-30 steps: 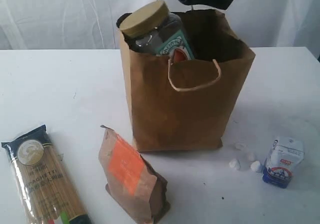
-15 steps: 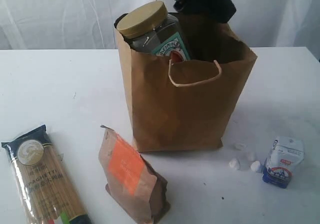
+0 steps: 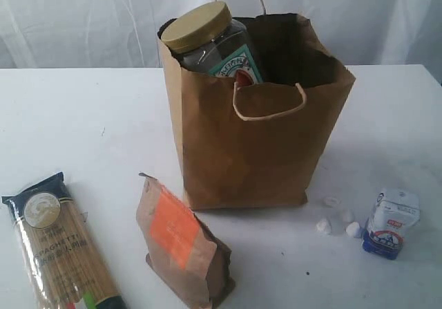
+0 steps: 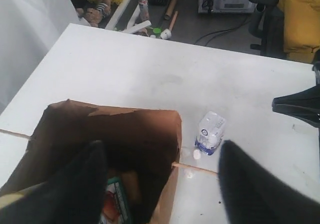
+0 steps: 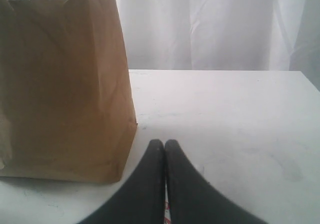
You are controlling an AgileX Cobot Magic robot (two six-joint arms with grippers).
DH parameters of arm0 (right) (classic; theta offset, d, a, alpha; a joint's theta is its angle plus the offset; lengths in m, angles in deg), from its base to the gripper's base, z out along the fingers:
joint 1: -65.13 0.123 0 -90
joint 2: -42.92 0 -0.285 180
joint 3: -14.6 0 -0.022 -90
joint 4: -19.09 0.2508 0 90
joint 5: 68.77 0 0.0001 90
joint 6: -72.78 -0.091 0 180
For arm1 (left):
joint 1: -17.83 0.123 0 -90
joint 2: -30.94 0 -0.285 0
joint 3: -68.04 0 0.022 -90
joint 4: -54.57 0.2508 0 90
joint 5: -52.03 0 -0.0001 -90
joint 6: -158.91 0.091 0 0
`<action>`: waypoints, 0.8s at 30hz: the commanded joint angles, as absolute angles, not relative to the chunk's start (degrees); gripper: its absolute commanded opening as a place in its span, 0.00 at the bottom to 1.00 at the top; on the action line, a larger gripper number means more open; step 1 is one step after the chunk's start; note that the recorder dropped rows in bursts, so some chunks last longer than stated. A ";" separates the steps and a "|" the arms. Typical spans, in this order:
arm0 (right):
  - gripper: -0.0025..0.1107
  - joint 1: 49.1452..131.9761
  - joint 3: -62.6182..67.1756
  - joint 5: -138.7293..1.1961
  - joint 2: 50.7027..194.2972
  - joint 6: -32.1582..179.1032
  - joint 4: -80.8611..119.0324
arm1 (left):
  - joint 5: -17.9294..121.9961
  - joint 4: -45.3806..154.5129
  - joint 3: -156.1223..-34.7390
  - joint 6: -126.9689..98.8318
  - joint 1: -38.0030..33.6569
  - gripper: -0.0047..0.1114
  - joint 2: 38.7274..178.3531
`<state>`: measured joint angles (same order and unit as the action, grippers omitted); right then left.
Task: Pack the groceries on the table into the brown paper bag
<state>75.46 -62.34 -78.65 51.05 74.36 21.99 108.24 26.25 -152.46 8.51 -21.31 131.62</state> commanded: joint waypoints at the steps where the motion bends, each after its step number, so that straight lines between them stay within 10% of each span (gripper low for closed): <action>1: 0.02 74.80 -62.62 -78.54 50.70 74.07 22.09 | 113.11 27.75 -152.75 8.52 -21.48 0.25 126.03; 9: 0.02 74.80 -62.62 -78.54 50.70 74.07 22.09 | 119.29 34.77 -146.41 5.43 -21.48 0.24 110.94; 24: 0.02 74.80 -62.62 -78.54 50.70 74.12 21.90 | 93.87 38.96 -90.63 -6.74 -21.48 0.22 78.90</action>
